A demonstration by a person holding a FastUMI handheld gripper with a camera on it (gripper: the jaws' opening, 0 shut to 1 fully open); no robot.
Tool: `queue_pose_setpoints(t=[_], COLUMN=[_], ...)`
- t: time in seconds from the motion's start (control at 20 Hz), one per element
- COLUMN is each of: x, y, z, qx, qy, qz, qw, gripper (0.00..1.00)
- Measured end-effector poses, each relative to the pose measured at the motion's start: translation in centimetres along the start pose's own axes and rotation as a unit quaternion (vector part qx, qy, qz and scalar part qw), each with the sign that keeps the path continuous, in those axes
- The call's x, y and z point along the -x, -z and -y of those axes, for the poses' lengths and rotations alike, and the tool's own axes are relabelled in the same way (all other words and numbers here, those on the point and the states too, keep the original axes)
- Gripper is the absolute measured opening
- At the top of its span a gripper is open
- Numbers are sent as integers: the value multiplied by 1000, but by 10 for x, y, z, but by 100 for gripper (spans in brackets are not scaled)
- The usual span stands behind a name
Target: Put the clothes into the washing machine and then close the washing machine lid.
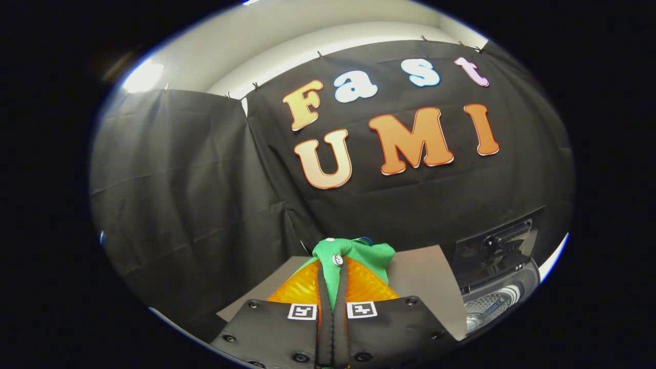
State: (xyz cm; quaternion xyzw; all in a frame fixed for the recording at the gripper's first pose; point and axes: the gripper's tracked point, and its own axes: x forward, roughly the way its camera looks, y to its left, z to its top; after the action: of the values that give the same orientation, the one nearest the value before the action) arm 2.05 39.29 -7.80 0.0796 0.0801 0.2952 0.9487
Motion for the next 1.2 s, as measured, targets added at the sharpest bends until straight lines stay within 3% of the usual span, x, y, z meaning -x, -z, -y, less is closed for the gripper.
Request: queue_pose_setpoints(t=[0.25,0.7,0.9,1.2], x=[30,64,76,89], y=[-43,-101,-105,-72], z=[29,169,232,316], qx=[-12,-3,-4,16], qy=[-13,13,33,73], qz=[35,66,62,23], qw=[999,998,998,997], gripper=[8,8,8,8])
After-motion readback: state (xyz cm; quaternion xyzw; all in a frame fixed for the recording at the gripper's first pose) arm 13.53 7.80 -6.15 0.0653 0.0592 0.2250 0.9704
